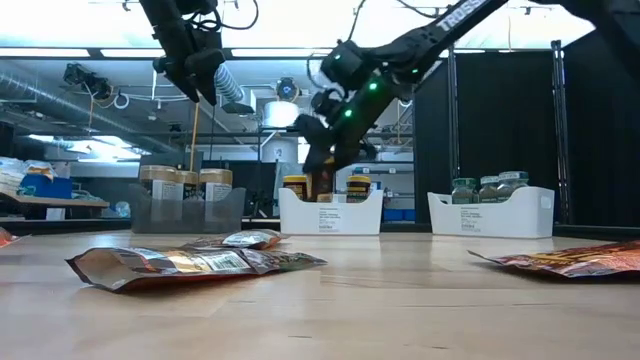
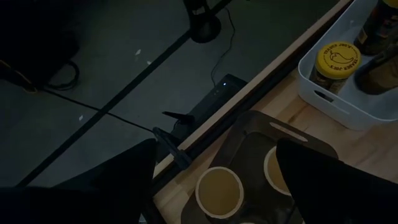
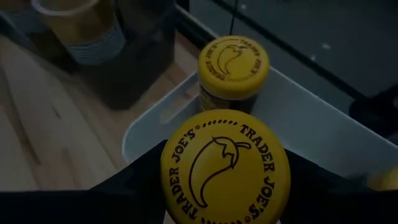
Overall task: Sort spices by type
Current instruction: Put the yellow seasoning bottle into the left white bin
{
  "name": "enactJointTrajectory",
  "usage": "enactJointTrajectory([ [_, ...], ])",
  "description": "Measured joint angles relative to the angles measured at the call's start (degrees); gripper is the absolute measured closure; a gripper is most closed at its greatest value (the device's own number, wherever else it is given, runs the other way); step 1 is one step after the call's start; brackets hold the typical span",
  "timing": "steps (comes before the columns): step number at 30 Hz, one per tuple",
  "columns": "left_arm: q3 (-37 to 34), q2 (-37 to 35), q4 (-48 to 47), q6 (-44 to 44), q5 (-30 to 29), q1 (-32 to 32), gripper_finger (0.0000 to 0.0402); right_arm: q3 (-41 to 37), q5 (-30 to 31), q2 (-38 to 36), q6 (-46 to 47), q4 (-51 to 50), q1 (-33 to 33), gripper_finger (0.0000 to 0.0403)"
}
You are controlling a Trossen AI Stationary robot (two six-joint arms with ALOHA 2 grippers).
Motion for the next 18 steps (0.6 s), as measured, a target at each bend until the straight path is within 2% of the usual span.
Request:
enactJointTrajectory([
  [5,0.00,-0.01,-0.04,0.00,-0.04,0.00,0.0065,5.33,-1.44,3.55,-0.26,-9.03,-1.84,0.0176],
  [10,0.00,-0.01,-0.23,0.00,-0.20,0.00,0.0065,5.41,-5.09,3.55,1.66,-8.81,-4.18,0.0176],
  [14,0.00,-0.02,-0.22,0.00,-0.20,0.00,0.0065,5.35,-10.97,3.61,2.31,-9.56,-6.02,0.0176],
  [18,0.00,0.00,-0.20,0.00,-0.20,0.00,0.0065,5.35,-12.21,3.59,2.20,-9.40,-6.83,0.0173],
])
